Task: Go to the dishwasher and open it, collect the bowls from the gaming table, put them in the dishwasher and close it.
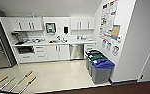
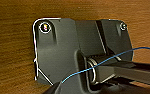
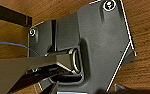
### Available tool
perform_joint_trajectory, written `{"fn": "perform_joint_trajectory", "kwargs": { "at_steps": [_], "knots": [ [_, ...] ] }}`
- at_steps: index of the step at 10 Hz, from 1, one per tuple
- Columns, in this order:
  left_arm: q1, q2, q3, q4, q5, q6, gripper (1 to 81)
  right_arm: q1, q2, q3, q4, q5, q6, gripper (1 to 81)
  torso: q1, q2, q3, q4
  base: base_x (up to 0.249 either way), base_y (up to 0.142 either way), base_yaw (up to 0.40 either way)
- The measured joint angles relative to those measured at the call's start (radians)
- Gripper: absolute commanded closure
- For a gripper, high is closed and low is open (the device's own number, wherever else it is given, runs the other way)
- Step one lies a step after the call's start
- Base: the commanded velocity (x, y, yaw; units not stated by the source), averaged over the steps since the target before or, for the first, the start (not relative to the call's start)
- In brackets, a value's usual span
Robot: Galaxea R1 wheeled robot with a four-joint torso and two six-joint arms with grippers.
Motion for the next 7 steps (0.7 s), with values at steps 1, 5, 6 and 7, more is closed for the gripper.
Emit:
{"fn": "perform_joint_trajectory", "kwargs": {
  "at_steps": [1, 5, 6, 7],
  "knots": [
    [0.000, 0.003, 0.000, 0.000, -0.002, 0.000, 1.0, 0.001, 0.000, -0.003, 0.000, 0.000, 0.000, 1.0, 0.000, 0.000, 0.000, 0.000, 0.161, 0.000, 0.000],
    [0.000, 0.006, 0.000, 0.000, -0.003, 0.000, 1.0, 0.001, 0.000, -0.004, 0.000, 0.000, 0.000, 1.0, 0.000, 0.000, 0.000, 0.000, 0.166, 0.000, 0.000],
    [0.000, 0.006, 0.000, 0.000, -0.003, 0.000, 1.0, 0.001, 0.000, -0.004, 0.000, 0.000, 0.000, 1.0, 0.000, 0.000, 0.000, 0.000, 0.167, 0.000, 0.000],
    [0.000, 0.006, 0.000, 0.000, -0.003, 0.000, 1.0, 0.001, 0.000, -0.004, 0.000, 0.000, 0.000, 1.0, 0.000, 0.000, 0.000, 0.000, 0.168, 0.000, 0.000]
  ]
}}
